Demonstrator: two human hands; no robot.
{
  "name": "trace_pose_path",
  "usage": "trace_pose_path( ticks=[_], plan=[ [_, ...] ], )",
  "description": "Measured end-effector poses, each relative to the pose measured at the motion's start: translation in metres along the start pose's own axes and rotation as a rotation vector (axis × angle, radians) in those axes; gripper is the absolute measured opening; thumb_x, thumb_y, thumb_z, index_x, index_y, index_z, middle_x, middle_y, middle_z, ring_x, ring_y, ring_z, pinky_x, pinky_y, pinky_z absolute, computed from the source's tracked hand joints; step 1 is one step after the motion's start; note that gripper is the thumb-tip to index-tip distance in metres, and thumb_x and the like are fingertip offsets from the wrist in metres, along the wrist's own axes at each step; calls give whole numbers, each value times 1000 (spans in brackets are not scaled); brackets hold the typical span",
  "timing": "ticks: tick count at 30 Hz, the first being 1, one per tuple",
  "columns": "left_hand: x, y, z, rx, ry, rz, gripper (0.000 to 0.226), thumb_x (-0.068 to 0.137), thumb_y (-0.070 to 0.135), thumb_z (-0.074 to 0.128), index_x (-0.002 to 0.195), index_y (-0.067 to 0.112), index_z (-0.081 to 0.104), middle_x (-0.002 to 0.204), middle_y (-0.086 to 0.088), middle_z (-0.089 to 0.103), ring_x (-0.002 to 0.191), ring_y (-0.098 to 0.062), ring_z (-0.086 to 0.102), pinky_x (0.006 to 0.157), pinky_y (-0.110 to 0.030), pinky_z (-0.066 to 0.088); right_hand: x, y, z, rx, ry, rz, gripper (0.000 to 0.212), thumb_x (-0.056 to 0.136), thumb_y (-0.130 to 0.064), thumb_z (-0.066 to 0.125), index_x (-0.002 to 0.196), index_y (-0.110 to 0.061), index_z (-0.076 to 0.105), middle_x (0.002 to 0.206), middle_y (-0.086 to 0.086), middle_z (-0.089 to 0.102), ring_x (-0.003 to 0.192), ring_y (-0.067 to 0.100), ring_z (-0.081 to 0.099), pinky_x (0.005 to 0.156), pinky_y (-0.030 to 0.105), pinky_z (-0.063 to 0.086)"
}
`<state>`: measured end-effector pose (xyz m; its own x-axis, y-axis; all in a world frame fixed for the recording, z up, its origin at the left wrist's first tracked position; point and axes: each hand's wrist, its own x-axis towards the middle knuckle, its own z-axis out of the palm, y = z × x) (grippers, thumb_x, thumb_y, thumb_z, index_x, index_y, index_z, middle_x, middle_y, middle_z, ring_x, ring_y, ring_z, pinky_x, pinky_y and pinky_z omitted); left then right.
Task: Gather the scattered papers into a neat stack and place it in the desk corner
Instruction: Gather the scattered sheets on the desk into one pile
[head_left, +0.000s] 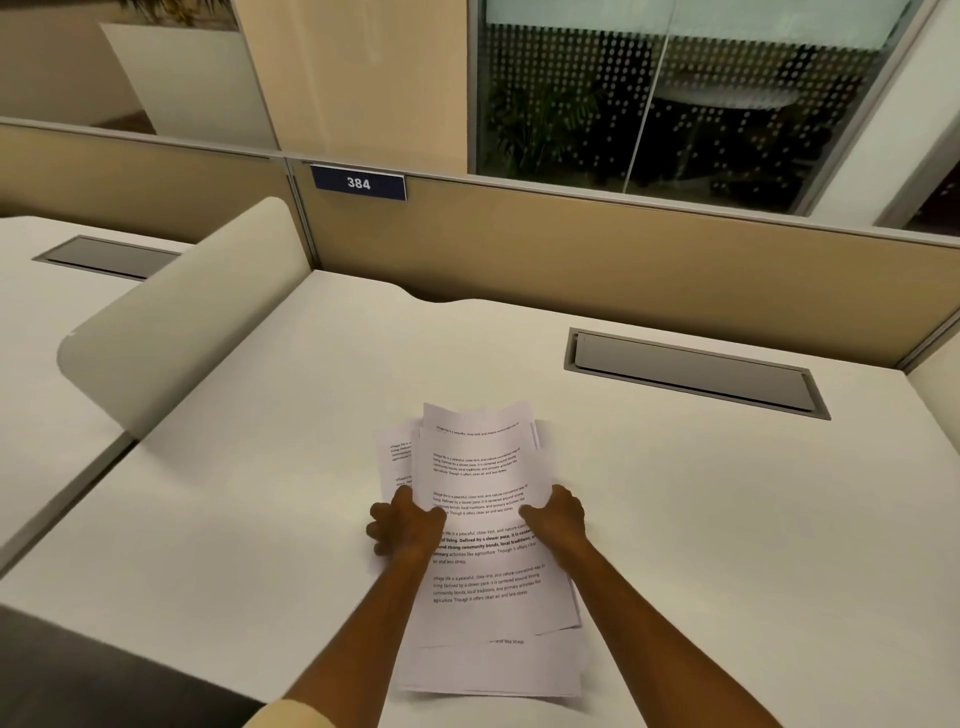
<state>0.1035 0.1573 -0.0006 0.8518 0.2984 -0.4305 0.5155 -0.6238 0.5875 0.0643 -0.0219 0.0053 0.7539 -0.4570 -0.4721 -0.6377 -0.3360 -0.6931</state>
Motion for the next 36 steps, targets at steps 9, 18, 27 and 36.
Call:
trace_pose_path(
  ticks=[9,18,27,36],
  plan=[
    [4,-11,-8,-150,57,60,35,81,32,71,107,11,61,114,-20,56,104,-38,57,97,-44,51,-5,-4,8,42,-26,-9,70,81,-36,72,139,-11,42,132,8,58,120,29,57,98,37,49],
    [4,-14,-14,-306,31,-34,25,80,29,69,94,17,52,112,-17,59,90,-32,58,85,-41,56,-12,-5,21,200,-66,-3,62,79,-33,74,132,-14,48,126,6,63,112,26,61,91,33,52],
    [-2,-10,-15,-276,25,-55,40,82,25,71,111,11,47,118,-18,48,85,-33,58,86,-43,57,-14,-1,28,262,-1,52,59,81,-26,73,131,-12,45,126,11,60,102,25,60,84,32,52],
    [-6,-8,-15,-53,-53,89,57,82,22,70,127,11,36,122,-20,54,104,-38,61,86,-43,54,-27,-4,36,14,79,79,68,84,-34,66,142,-24,33,131,14,40,115,33,53,100,49,49]
  ],
)
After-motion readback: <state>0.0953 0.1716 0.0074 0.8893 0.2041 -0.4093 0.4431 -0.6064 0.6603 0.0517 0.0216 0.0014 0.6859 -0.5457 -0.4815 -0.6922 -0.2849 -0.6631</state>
